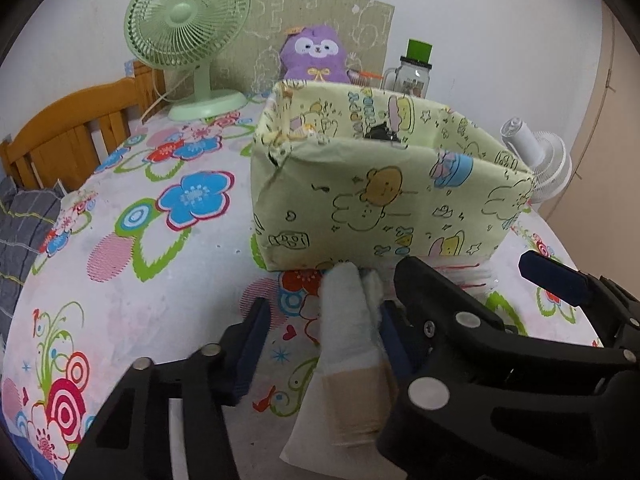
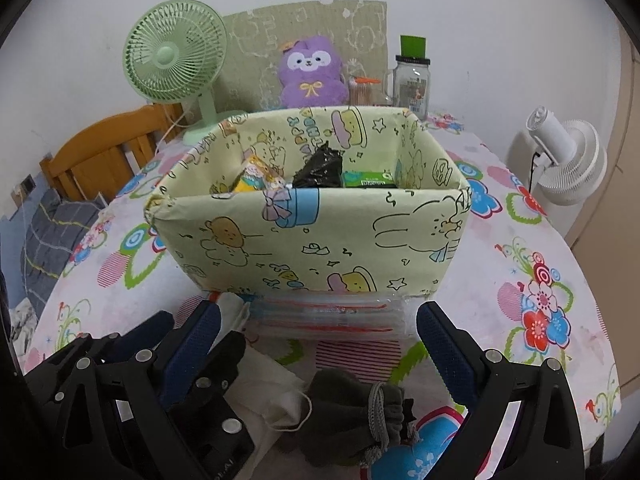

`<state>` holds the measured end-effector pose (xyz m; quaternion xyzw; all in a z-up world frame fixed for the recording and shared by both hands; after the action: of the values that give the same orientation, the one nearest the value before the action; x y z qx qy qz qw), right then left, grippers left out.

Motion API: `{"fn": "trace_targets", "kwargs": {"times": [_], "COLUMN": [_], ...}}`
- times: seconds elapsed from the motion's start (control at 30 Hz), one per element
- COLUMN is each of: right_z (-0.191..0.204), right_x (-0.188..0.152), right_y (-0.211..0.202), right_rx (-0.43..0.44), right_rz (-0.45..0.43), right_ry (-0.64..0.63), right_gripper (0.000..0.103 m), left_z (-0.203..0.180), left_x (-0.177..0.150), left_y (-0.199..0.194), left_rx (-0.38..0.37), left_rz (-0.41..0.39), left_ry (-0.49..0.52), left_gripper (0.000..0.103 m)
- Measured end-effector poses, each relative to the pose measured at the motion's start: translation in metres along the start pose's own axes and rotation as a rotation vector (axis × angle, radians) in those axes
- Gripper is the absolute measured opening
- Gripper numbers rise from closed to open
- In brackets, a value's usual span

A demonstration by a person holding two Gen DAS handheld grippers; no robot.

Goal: Organize soft objects
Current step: 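Grasp the white paper roll with the left tool while the right tool grasps the clear zippered pouch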

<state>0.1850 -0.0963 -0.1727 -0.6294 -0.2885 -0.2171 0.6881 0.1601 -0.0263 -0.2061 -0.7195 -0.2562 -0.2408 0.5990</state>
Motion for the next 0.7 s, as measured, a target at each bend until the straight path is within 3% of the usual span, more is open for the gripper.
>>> {"fn": "trace_targets", "kwargs": {"times": [0.4,0.7], "right_z": [-0.006,-0.005], "right_x": [-0.007,-0.009], "right_y": [0.025,0.041], "right_rx": [-0.009,-0.010], "right_rz": [0.069,0.117], "right_ry": [0.011,0.007], "right_gripper": [0.100,0.100], "left_z": [-0.001,0.000], "left_x": [-0.002,-0.002], "left_y": [0.016,0.021], "left_rx": [-0.003,0.013], "left_rz": [0.044,0.066], "left_ry": [-0.003,0.012], "left_gripper": [0.027,0.019]}}
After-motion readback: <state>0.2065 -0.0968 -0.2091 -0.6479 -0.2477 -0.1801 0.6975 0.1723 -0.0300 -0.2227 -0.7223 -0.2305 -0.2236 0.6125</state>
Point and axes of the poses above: each gripper's, at about its wrist camera, not at the fingertips, and y roughly the way its jaws point, z to its left, x to its top, the point moved 10 cm from there along y, roughly the way its jaws point, and after that the axes turned 5 degrees about -y, right-handed, at the moved point
